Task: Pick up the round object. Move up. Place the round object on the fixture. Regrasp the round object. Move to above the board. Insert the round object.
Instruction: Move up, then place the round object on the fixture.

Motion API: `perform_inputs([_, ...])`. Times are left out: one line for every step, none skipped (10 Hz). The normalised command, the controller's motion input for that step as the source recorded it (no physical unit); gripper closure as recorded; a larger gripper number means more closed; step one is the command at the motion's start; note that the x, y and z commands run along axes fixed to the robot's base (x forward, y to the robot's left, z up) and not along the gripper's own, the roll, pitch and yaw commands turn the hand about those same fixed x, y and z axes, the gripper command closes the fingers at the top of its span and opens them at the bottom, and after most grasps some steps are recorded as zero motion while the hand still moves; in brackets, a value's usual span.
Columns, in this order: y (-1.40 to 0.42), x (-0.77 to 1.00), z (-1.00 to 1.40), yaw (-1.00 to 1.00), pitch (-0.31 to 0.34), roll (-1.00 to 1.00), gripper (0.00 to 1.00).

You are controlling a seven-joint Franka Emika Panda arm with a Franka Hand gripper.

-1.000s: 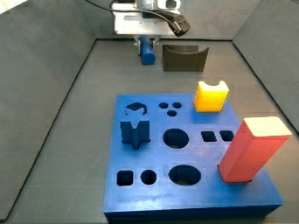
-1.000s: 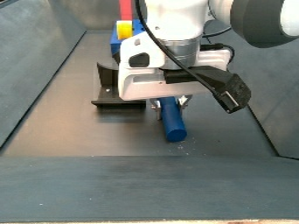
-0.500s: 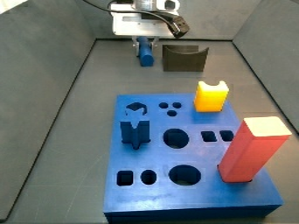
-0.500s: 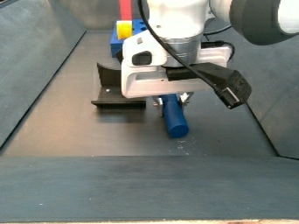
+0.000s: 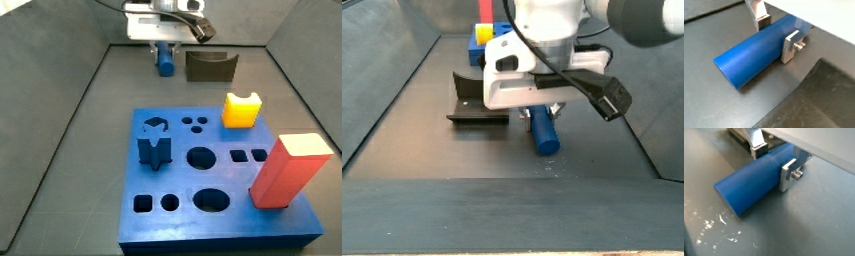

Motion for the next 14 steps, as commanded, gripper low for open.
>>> perform_inputs([0.03,0.01,1.00,0.02,0.016,-0.01,1.00])
perform_inputs([0.02,0.00,0.87,0.01,0.028,-0.01,1.00])
perform_inputs([0.01,-0.01,0.72,0.01,0.032,-0.01,1.00])
perform_inputs([0.01,-0.02,0.56,0.01,0.027,-0.01,1.00])
perform_inputs([0.00,-0.02,0.34,0.01,0.017,-0.01,1.00])
perform_inputs([0.00,-0.02,0.17,0.01,0.014,-0.01,1.00])
perform_inputs([0.00,0.00,1.00,0.00,0.000,0.00,1.00])
perform_inputs([0.00,0.01,1.00,0.00,0.006,0.00,1.00])
perform_inputs([0.00,0.00,1.00,0.00,0.022,-0.01,1.00])
perform_inputs([0.00,-0.01,1.00,0.00,0.027,-0.01,1.00])
perform_inputs([0.00,-0.01,1.00,0.00,0.031,-0.01,1.00])
perform_inputs([-0.01,-0.01,1.00,0.00,0.036,-0.01,1.00])
perform_inputs([0.00,-0.01,0.86,0.00,0.041,-0.01,1.00])
perform_inputs([0.00,0.00,0.62,0.00,0.053,-0.02,1.00])
